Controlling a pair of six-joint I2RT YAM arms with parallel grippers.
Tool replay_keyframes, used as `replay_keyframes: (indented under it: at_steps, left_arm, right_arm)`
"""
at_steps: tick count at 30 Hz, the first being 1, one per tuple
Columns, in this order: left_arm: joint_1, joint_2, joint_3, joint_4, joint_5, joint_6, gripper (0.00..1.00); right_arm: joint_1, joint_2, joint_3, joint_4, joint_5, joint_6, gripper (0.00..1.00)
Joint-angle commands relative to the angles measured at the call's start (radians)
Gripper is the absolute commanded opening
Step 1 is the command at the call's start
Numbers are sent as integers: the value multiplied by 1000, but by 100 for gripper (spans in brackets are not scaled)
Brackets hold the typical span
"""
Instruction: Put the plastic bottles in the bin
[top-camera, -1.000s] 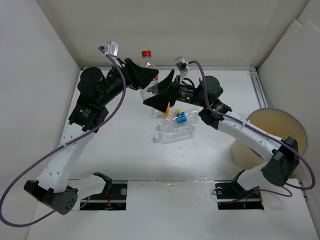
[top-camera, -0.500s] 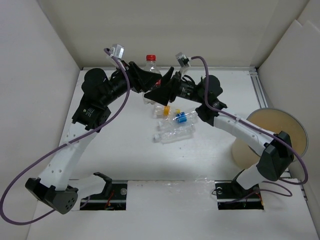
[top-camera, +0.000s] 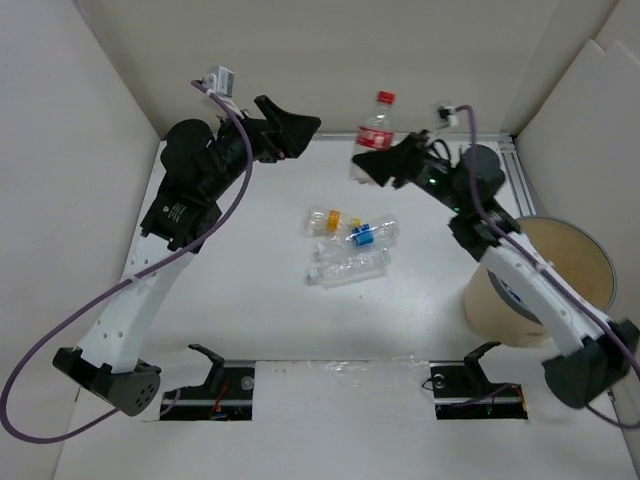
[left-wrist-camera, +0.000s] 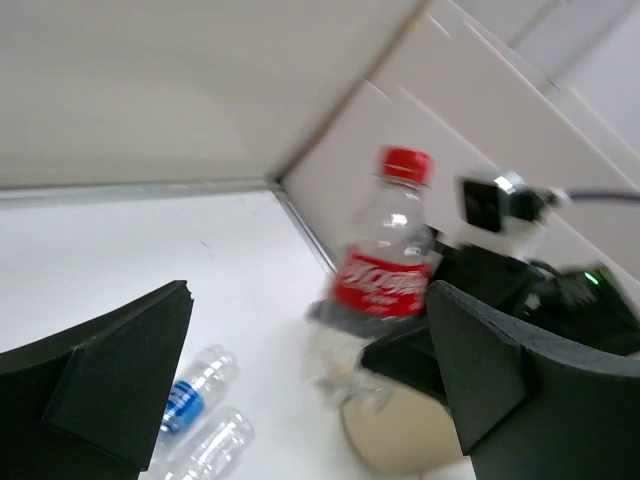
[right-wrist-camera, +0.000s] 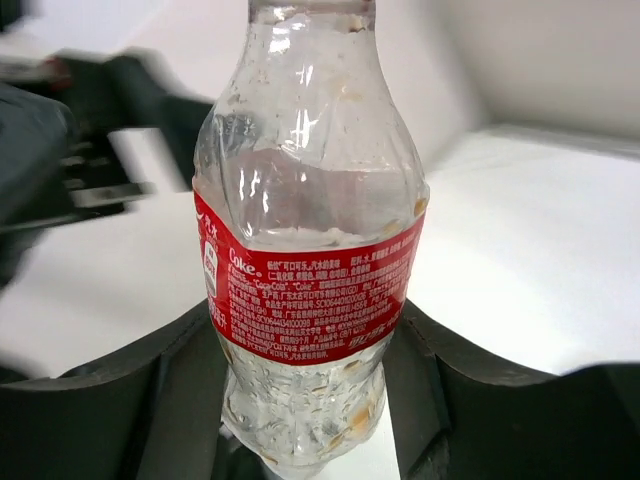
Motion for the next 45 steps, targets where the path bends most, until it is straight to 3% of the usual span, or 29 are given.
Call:
replay_keyframes:
  at_steps: [1, 6, 11, 16, 17, 18, 19, 20, 21, 29, 34, 40, 45]
  left_arm:
    - [1, 19, 122, -96, -233, 35, 100]
    - [10, 88, 86, -168, -312, 46, 100]
    - [19, 156, 1, -125, -258, 24, 100]
    - [-6, 228, -17, -134, -212, 15, 100]
    - [-7, 240, -17, -134, -212, 29, 100]
    - [-20, 240, -17, -149, -212, 38, 100]
    - [-20, 240, -17, -159, -223, 53, 100]
    - [-20, 240, -17, -169, -223, 54, 100]
    - [-20, 240, -17, -169, -223, 66, 100]
    - [-20, 305, -5, -291, -286, 41, 100]
    - [-20, 319, -57, -315, -223, -205, 100]
    - [-20, 319, -169, -211, -152, -527, 100]
    - [-20, 343, -223, -229, -230, -727, 100]
  right_arm:
    - [-109, -281, -40, -319, 302, -125, 0]
    - [-253, -504, -49, -771, 826, -98, 0]
    - [-419, -647, -98, -1064, 987, 7, 0]
    - [-485, -796, -167, -1139, 1073, 39, 0]
    - [-494, -814, -176, -1139, 1096, 39, 5]
    - [-494, -828, -177, -1161, 1107, 39, 10]
    - [-494, -848, -163, -1161, 1116, 39, 26]
    - [-494, -848, -149, -1174, 1131, 24, 84]
    - [-494, -848, -137, -1193, 1143, 24, 100]
    - [-494, -827, -23, -1279, 1213, 24, 100]
    - [-494, -836, -34, -1224, 1139, 13, 100]
    - [-494, -845, -95, -1126, 984, -39, 100]
    - [-494, -867, -140, -1060, 834, -61, 100]
